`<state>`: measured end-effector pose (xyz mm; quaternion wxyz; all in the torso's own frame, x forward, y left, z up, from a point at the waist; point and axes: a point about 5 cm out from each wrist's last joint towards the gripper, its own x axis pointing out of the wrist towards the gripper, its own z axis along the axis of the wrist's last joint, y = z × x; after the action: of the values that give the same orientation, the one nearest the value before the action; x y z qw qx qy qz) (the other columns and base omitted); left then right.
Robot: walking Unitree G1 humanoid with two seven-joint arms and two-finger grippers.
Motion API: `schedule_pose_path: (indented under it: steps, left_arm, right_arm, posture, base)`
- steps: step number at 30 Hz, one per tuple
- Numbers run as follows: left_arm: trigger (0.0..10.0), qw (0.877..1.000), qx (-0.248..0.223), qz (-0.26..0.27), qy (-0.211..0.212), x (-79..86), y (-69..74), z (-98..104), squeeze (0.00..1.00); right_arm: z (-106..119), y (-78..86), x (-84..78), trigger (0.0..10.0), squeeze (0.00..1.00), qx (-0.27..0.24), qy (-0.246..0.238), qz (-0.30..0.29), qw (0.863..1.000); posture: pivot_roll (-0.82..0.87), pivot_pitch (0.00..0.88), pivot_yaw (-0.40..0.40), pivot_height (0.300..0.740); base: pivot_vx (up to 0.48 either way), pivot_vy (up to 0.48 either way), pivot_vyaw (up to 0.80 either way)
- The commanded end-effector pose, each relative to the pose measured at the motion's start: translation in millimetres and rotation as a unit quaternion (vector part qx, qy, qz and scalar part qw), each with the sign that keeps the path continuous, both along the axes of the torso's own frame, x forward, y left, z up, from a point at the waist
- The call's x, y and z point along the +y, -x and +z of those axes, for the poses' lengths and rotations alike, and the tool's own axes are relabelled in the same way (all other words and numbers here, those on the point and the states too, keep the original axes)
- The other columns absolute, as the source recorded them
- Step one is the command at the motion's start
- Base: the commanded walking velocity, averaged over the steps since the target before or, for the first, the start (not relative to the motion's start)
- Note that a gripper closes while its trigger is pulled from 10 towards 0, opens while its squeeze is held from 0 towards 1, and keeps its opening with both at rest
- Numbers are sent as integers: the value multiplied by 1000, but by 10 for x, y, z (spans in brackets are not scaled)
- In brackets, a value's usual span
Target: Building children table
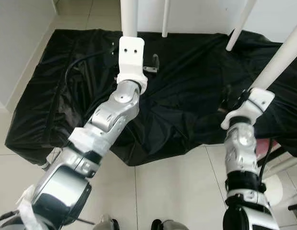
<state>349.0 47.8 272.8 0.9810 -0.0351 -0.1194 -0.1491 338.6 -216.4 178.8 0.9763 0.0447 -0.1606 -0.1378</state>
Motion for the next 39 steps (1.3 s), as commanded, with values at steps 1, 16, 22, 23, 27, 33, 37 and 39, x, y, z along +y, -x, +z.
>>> schedule_pose_path:
  steps: [1,16,22,23,27,33,37,39]
  left_arm:
    - [10000,951,-49,-301,-62,-173,288,-59,0]
    - [10000,952,-35,-299,-55,149,614,-352,0]
    - [10000,946,-39,-306,-102,162,755,-506,0]
    - [10000,946,-37,-304,-108,168,773,-532,0]
    - [10000,950,-20,-296,-98,222,813,-629,0]
    - [10000,956,-15,-277,-96,306,923,-721,0]
    - [10000,958,-18,-269,-97,337,962,-746,0]
    - [10000,960,-17,-265,-90,348,975,-745,0]
  right_arm:
    - [-40,52,23,10000,0,2,8,8,1000]
    - [-110,238,-23,10000,0,-10,2,9,1000]
    - [-145,340,3,10000,0,-17,10,11,1000]
    - [-154,360,11,10000,0,-17,12,11,1000]
    - [-216,472,53,10000,0,-17,14,7,1000]
    - [-277,637,90,10000,0,-14,19,-1,1000]
    - [-294,695,124,10000,0,-12,26,6,1000]
    - [-312,721,142,10000,0,-9,29,10,999]
  posture:
    - [46,131,-25,740]
    - [51,156,-30,740]
    - [53,161,-32,740]
    - [53,163,-35,740]
    - [52,165,-34,740]
    - [49,169,-30,740]
    - [51,173,-30,740]
    - [52,172,-31,740]
  base:
    - [0,0,0]
    - [0,0,0]
    - [0,0,0]
    - [0,0,0]
    - [0,0,0]
    - [0,0,0]
    - [0,0,0]
    - [0,0,0]
